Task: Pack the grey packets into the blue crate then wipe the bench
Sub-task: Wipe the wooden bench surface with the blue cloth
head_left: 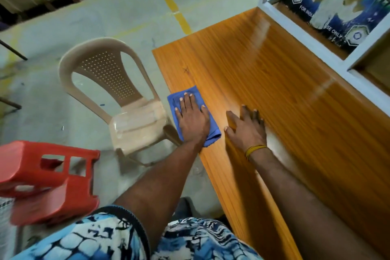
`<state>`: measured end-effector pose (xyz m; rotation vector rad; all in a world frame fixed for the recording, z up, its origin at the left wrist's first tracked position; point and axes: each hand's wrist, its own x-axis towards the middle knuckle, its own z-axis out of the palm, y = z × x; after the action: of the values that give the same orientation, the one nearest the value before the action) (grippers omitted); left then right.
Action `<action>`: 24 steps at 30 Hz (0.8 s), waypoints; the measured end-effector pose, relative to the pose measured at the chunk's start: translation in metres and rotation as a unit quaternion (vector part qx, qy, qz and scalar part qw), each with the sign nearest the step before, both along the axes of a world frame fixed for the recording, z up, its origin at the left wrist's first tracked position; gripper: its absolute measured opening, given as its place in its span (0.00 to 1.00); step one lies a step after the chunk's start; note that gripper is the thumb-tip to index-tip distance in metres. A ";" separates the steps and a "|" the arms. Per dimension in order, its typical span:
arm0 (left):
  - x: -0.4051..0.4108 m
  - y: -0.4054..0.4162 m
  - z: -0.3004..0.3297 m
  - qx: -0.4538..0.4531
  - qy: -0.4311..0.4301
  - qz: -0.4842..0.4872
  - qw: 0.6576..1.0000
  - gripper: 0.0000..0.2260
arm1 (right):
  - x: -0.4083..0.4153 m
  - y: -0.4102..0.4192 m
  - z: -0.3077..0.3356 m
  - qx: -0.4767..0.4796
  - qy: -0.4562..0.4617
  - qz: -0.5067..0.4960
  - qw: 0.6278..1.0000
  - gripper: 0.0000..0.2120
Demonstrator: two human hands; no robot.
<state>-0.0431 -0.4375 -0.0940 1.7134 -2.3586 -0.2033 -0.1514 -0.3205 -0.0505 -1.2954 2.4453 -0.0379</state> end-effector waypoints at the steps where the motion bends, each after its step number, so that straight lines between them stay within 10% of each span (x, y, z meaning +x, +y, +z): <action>1: 0.005 -0.001 0.000 0.002 0.004 -0.005 1.000 0.26 | 0.004 -0.001 0.000 -0.005 0.003 0.007 1.000 0.27; 24: 0.017 -0.072 0.002 0.046 0.022 -0.032 0.998 0.27 | 0.046 -0.055 0.001 -0.016 -0.024 0.019 0.999 0.25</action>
<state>-0.0266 -0.5097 -0.0916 1.6568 -2.4085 -0.3625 -0.1054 -0.3753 -0.0492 -1.3388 2.3880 -0.0988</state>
